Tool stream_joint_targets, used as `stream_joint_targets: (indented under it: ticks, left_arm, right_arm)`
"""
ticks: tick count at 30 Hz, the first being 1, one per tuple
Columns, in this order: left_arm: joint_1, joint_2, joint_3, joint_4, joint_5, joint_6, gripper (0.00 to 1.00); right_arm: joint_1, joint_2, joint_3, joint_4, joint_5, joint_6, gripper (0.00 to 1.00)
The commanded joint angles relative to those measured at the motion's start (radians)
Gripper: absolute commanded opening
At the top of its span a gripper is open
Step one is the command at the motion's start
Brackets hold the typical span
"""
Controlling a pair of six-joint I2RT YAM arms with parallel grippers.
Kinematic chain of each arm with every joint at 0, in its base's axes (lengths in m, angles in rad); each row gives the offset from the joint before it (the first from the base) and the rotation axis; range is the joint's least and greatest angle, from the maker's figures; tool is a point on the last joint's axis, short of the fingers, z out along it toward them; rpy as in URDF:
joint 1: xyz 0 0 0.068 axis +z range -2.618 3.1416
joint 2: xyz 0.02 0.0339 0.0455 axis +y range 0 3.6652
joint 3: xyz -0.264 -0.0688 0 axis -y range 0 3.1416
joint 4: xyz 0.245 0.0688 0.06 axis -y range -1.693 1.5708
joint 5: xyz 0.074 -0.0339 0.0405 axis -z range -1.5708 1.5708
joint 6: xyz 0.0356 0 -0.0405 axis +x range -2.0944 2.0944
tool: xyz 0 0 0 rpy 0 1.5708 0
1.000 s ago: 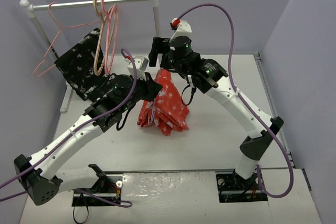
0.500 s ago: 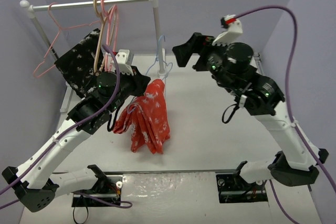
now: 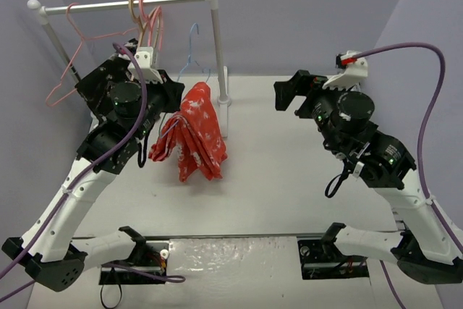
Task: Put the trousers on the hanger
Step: Hang the hanger with trousers onto the clothesline
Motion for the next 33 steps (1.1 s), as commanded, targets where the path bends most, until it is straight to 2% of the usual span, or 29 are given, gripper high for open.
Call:
stream_joint_targets:
  ticks: [1, 15, 27, 33]
  left_arm:
    - [0.089, 0.04, 0.158, 0.225, 0.061, 0.021, 0.0]
    - [0.199, 0.258, 0.4, 0.401, 0.11, 0.037, 0.0]
    - [0.219, 0.292, 0.394, 0.601, 0.112, 0.018, 0.0]
    - [0.23, 0.36, 0.437, 0.579, 0.119, -0.004, 0.0]
  right_arm:
    - [-0.008, -0.013, -0.062, 0.061, 0.092, -0.01, 1.0]
    - [-0.02, -0.058, -0.206, 0.059, 0.068, 0.03, 1.0]
    - [-0.029, -0.078, -0.239, 0.059, 0.051, 0.034, 1.0]
    - [-0.031, -0.078, -0.239, 0.057, 0.055, 0.027, 1.0]
